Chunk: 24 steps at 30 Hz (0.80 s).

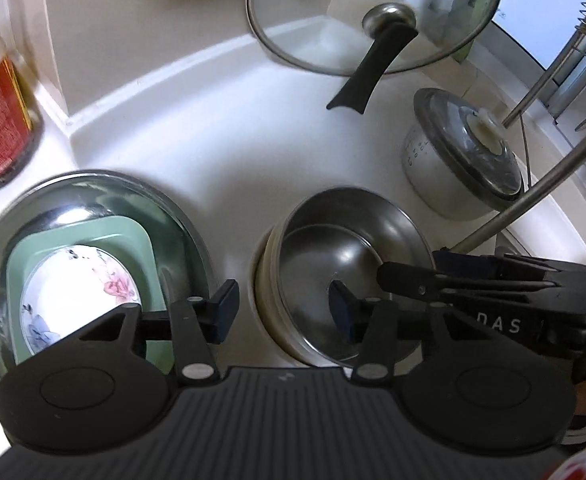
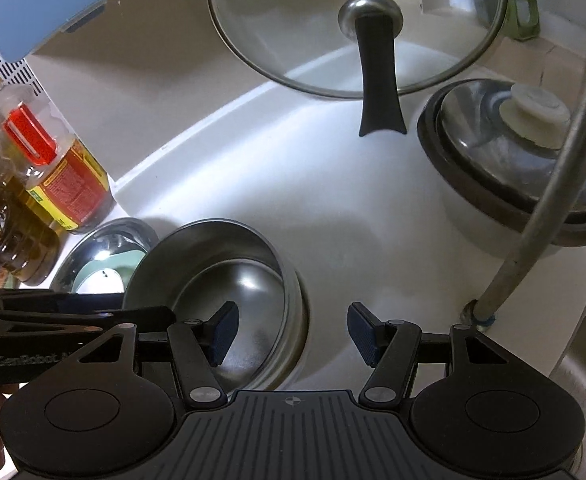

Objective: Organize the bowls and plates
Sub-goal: 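Move both grippers to the rim of the stacked bowls and pot, then close both grippers on the rim of the stacked bowls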

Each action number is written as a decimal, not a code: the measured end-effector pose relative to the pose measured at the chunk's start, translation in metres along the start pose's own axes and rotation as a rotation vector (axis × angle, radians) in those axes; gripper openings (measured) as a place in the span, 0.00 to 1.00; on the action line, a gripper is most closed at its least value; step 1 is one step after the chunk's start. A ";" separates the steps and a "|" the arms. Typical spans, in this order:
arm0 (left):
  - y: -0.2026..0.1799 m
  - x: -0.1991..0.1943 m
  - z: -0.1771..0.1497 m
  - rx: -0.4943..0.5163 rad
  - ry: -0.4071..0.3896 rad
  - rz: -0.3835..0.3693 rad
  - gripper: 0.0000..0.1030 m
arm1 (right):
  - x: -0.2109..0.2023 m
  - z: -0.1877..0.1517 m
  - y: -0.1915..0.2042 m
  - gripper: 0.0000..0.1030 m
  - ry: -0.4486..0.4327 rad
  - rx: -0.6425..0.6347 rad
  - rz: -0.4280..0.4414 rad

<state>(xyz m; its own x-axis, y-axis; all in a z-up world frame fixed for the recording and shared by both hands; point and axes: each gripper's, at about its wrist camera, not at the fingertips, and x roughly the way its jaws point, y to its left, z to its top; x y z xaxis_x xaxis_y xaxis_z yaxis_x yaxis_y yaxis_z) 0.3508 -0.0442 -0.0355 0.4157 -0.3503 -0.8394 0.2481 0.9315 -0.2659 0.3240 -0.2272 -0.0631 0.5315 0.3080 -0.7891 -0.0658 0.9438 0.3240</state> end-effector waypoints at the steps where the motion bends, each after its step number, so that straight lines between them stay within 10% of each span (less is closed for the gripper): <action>1: 0.000 0.002 0.000 -0.002 0.007 -0.001 0.42 | 0.001 0.000 0.000 0.59 0.006 0.004 0.002; 24: 0.000 0.021 0.003 0.026 0.056 0.012 0.27 | 0.022 -0.003 -0.006 0.32 0.076 0.095 0.031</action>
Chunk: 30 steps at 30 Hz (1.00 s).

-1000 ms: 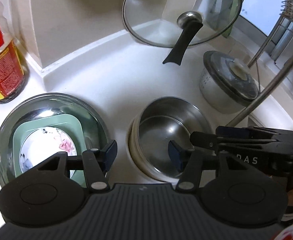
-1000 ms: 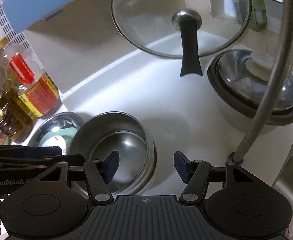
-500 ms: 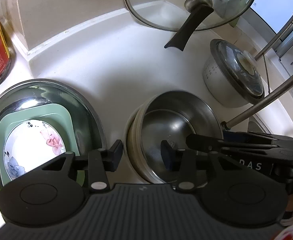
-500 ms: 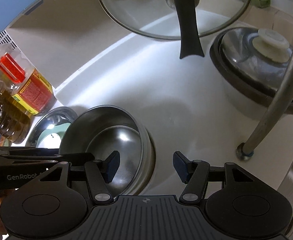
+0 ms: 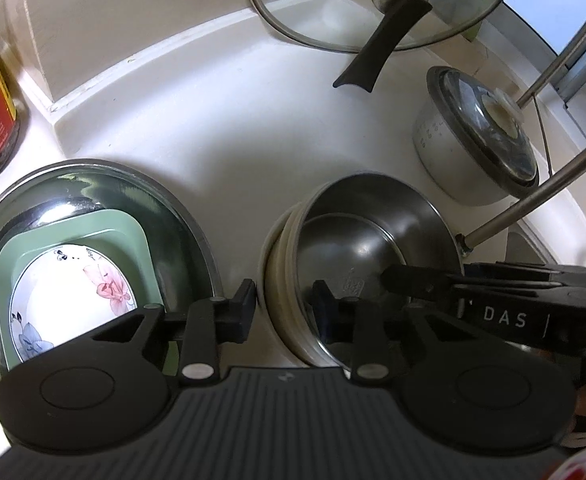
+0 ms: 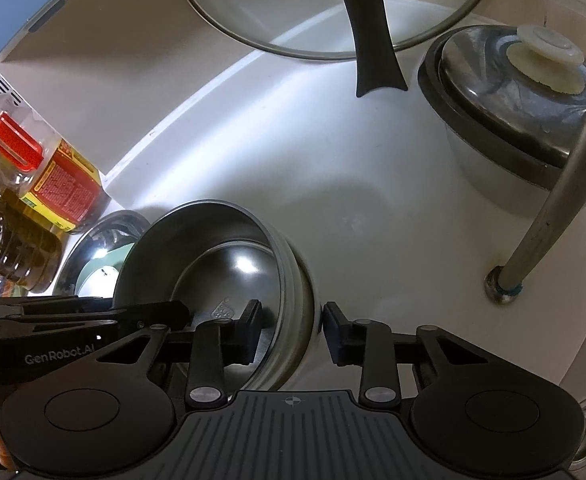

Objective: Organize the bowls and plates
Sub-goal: 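Close both grippers on the rim of the stacked bowls, then lift the stacked bowls with both grippers and carry them over the basin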

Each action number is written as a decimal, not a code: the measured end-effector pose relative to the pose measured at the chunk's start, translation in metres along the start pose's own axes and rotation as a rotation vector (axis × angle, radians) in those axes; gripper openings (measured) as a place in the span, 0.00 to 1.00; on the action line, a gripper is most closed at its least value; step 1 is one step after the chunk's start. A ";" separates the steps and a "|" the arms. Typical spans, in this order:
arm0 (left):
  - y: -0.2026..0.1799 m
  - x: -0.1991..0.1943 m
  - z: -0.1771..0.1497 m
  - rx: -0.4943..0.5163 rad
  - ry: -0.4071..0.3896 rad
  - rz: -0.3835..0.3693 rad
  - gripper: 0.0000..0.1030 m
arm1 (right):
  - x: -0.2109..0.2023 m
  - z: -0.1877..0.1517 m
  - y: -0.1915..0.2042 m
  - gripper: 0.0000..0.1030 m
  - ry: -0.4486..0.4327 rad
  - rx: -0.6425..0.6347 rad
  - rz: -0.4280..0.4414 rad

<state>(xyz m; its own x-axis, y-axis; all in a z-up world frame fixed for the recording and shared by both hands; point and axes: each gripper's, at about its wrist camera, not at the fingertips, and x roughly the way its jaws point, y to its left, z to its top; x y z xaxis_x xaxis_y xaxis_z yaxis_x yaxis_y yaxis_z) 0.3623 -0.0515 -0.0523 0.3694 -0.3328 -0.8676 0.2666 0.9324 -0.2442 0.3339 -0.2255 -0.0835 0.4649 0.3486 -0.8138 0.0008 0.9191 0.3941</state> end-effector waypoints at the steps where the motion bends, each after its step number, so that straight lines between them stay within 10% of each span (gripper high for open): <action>1: -0.001 0.000 0.000 0.007 0.000 0.002 0.27 | 0.000 0.000 0.000 0.32 0.000 -0.004 -0.003; 30: -0.003 -0.008 -0.006 0.028 -0.008 0.026 0.27 | -0.003 0.000 0.009 0.16 -0.012 -0.084 -0.046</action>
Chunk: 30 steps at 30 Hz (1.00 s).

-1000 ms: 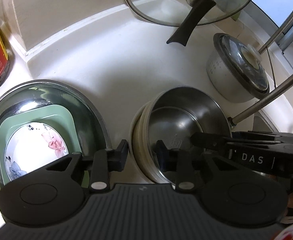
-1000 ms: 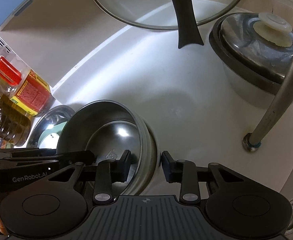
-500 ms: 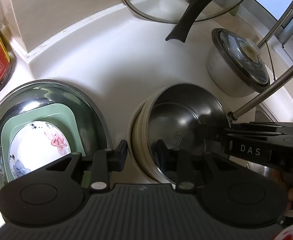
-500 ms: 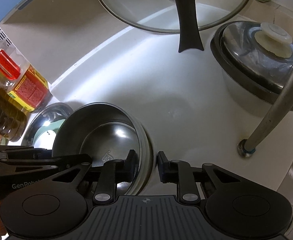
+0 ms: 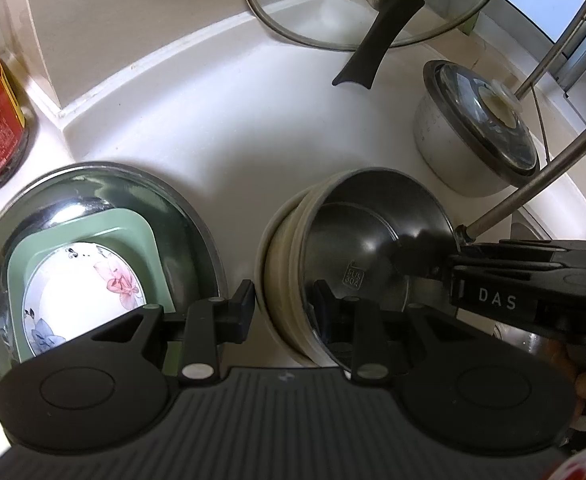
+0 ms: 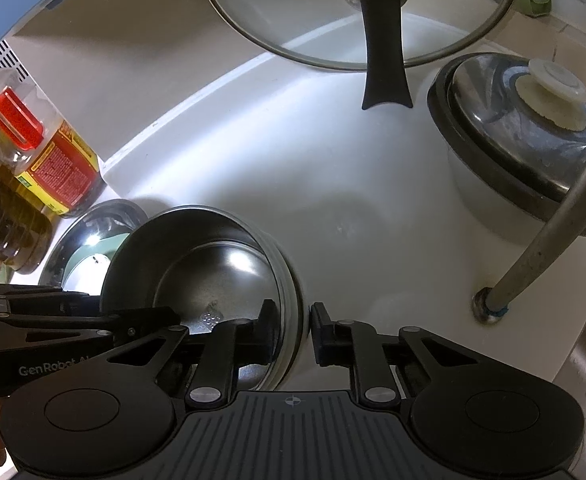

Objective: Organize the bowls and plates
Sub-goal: 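Lift the stacked bowls with both grippers and carry them over the basin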

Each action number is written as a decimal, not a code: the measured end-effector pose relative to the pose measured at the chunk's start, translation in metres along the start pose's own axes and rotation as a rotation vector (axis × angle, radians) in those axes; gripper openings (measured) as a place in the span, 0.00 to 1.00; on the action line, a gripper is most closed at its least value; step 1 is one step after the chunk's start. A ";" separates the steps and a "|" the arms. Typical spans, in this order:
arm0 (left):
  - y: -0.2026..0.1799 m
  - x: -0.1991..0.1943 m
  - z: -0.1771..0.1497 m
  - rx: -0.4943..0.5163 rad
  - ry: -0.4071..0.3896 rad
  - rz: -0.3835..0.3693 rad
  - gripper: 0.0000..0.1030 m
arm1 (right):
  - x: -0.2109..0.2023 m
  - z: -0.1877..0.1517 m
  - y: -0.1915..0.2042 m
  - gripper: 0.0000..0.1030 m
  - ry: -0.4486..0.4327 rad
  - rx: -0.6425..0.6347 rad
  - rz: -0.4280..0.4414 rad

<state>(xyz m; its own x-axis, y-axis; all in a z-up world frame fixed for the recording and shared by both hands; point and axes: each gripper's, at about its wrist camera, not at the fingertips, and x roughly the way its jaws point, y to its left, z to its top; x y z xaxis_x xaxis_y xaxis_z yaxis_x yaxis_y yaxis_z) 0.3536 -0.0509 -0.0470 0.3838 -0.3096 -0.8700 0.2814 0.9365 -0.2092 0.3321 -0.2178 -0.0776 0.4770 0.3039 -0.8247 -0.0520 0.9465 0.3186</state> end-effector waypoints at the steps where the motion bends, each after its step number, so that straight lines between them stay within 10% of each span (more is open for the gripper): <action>1: -0.001 -0.001 0.000 0.002 -0.003 0.003 0.27 | 0.000 0.000 0.000 0.16 -0.001 -0.002 0.001; 30: 0.009 -0.020 0.001 -0.021 -0.052 0.007 0.27 | -0.009 0.011 0.012 0.15 -0.022 -0.058 0.005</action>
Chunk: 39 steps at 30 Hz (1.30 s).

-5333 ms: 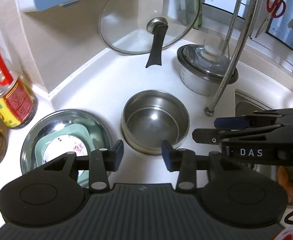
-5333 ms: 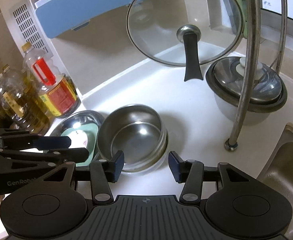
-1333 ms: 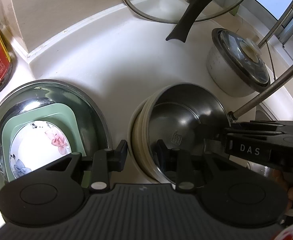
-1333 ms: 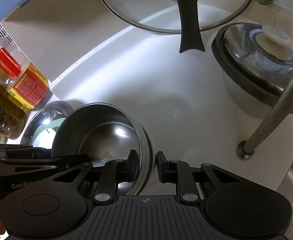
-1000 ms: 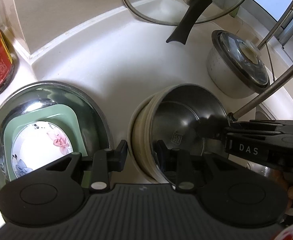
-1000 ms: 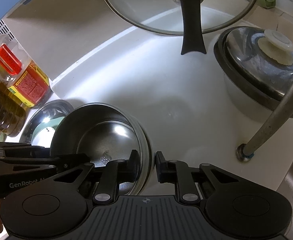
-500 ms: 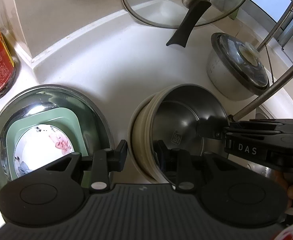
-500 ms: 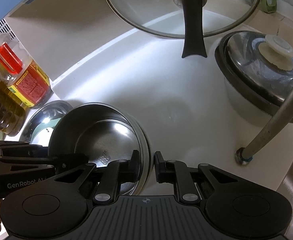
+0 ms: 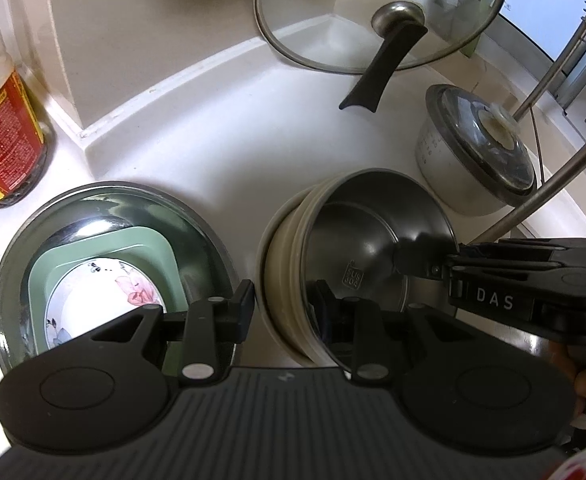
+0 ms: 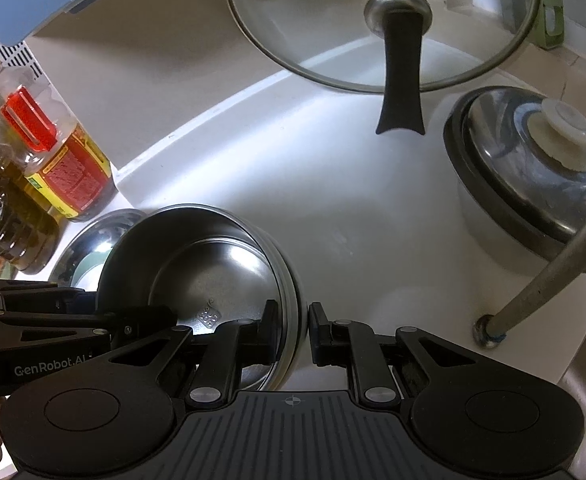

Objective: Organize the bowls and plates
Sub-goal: 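Lift the stacked bowls with both grippers and carry them over the basin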

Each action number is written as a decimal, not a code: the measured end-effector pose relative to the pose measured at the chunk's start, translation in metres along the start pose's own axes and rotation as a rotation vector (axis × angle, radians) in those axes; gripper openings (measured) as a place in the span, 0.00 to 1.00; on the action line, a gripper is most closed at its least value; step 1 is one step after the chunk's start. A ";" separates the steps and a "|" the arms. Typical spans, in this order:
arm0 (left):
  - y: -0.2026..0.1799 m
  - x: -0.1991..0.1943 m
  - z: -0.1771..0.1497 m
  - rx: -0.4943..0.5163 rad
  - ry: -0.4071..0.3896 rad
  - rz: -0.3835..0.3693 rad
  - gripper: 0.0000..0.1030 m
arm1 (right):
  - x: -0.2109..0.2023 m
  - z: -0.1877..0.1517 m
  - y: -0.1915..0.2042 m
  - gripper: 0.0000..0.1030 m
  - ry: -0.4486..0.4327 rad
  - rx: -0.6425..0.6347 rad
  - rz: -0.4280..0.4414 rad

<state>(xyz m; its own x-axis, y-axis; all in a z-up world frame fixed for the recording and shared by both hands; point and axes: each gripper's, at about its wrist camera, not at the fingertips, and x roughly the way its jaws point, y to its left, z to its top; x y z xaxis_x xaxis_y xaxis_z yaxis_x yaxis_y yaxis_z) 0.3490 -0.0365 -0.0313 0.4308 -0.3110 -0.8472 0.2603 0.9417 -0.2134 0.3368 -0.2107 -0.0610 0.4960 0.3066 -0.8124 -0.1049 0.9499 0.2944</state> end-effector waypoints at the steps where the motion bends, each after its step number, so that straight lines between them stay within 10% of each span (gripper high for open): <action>1: 0.001 -0.002 0.000 -0.003 -0.002 0.001 0.27 | 0.000 0.001 0.002 0.15 -0.001 -0.004 0.001; 39: 0.086 -0.064 -0.014 -0.175 -0.115 0.118 0.27 | 0.017 0.034 0.111 0.15 -0.003 -0.202 0.115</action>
<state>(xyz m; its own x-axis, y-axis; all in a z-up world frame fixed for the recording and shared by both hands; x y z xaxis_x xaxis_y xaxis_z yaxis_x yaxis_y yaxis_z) 0.3316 0.0664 -0.0018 0.5475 -0.2010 -0.8123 0.0529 0.9771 -0.2062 0.3627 -0.1018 -0.0254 0.4731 0.4134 -0.7780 -0.3308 0.9018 0.2781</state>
